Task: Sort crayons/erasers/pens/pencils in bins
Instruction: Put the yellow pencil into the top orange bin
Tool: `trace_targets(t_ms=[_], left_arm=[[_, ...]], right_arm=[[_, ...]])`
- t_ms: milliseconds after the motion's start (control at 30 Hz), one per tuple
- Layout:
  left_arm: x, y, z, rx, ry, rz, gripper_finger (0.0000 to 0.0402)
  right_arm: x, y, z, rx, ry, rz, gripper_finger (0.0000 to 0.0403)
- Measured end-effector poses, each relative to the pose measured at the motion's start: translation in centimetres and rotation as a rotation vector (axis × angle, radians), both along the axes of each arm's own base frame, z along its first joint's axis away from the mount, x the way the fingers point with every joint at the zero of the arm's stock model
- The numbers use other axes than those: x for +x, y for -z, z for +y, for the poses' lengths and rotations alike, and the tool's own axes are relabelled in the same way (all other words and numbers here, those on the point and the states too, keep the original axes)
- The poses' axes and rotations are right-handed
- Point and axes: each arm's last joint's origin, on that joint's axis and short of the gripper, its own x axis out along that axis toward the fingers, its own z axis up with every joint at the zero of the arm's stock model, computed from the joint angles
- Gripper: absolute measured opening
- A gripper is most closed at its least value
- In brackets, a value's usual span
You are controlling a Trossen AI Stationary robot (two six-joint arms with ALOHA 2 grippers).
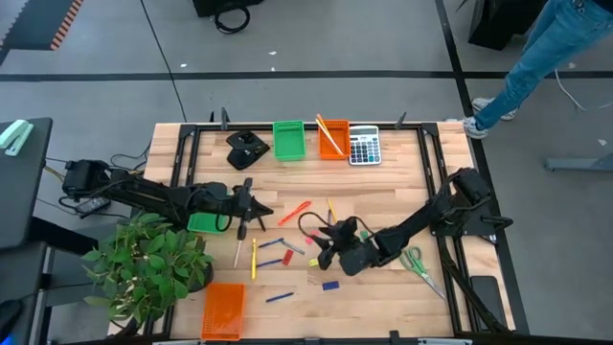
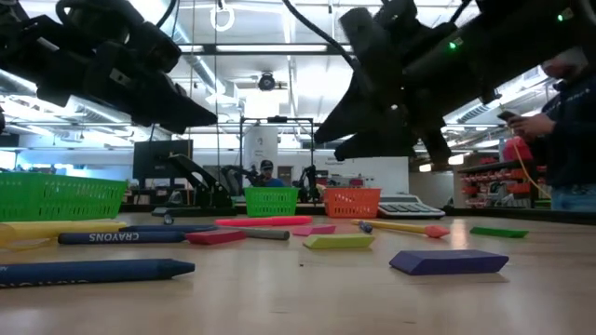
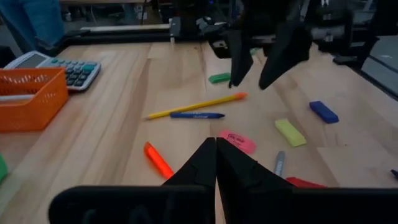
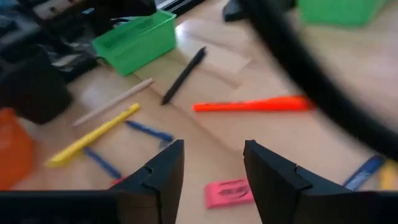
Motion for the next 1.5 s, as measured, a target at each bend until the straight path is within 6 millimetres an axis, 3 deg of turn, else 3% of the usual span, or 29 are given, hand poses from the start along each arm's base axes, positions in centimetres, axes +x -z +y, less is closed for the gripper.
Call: trace_targets(t_ms=[133, 300, 600, 800, 1267, 1500], left_arm=[[0.0, -0.1, -0.2, -0.004, 0.005, -0.006, 0.0022], [0.0, 0.0, -0.7, -0.019, 0.025, 0.004, 0.0016], [0.0, -0.3, -1.1, -0.015, 0.03, -0.026, 0.0021], [0.1, -0.8, -1.0, -0.015, 0.018, -0.087, 0.0016], [0.2, -1.2, -0.8, -0.009, -0.014, -0.129, 0.0021], [0.0, -0.3, -1.1, 0.003, 0.002, -0.035, 0.0015]], right_arm=[[0.9, -0.1, 1.3, -0.149, 0.042, 0.075, 0.016], [1.4, -0.1, 2.0, -0.192, 0.094, 0.095, 0.0164], [-0.8, -0.3, 4.2, -0.205, 0.165, 0.013, 0.0164], [-2.1, 0.6, 5.1, -0.177, 0.17, 0.007, 0.0157], [-4.1, 1.5, 4.2, -0.169, 0.213, 0.114, 0.0156], [-3.8, 1.5, 3.1, -0.159, 0.256, 0.125, 0.0156]])
